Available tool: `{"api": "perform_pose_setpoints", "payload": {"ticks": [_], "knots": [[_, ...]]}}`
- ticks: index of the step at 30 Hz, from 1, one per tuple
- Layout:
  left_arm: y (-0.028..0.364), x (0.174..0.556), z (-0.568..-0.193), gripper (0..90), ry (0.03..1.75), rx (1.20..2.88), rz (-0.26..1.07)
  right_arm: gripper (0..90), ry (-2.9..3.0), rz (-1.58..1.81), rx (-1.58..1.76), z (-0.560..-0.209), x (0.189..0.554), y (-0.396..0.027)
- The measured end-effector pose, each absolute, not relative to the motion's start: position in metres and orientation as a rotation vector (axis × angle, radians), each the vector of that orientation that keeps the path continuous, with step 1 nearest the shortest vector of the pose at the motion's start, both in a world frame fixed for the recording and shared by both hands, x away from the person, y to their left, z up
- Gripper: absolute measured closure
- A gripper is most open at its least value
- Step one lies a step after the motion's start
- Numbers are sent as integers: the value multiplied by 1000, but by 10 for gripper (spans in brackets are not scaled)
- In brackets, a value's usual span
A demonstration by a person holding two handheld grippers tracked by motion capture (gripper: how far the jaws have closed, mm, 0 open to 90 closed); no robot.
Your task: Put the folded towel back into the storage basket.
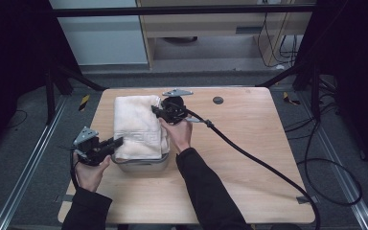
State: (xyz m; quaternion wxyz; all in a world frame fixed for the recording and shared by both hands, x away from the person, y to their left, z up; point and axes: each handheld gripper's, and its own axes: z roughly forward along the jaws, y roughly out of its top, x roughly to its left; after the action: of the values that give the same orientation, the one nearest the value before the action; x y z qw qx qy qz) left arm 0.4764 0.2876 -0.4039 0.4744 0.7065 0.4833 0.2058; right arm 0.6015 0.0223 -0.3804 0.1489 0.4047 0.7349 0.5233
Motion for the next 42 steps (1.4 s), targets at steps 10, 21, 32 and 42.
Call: {"api": "perform_pose_setpoints", "payload": {"ticks": [10, 21, 32, 42], "knots": [[289, 484, -414, 765, 1219, 1749, 513, 678, 2126, 1490, 1190, -397, 610, 28], [285, 490, -426, 764, 1253, 1804, 524, 673, 2155, 1417, 1210, -417, 613, 33], [278, 494, -434, 757, 1274, 1849, 544, 657, 2152, 1360, 1187, -429, 611, 34], [277, 494, -436, 693, 1298, 1855, 563, 624, 2145, 1333, 1168, -433, 606, 32]]}}
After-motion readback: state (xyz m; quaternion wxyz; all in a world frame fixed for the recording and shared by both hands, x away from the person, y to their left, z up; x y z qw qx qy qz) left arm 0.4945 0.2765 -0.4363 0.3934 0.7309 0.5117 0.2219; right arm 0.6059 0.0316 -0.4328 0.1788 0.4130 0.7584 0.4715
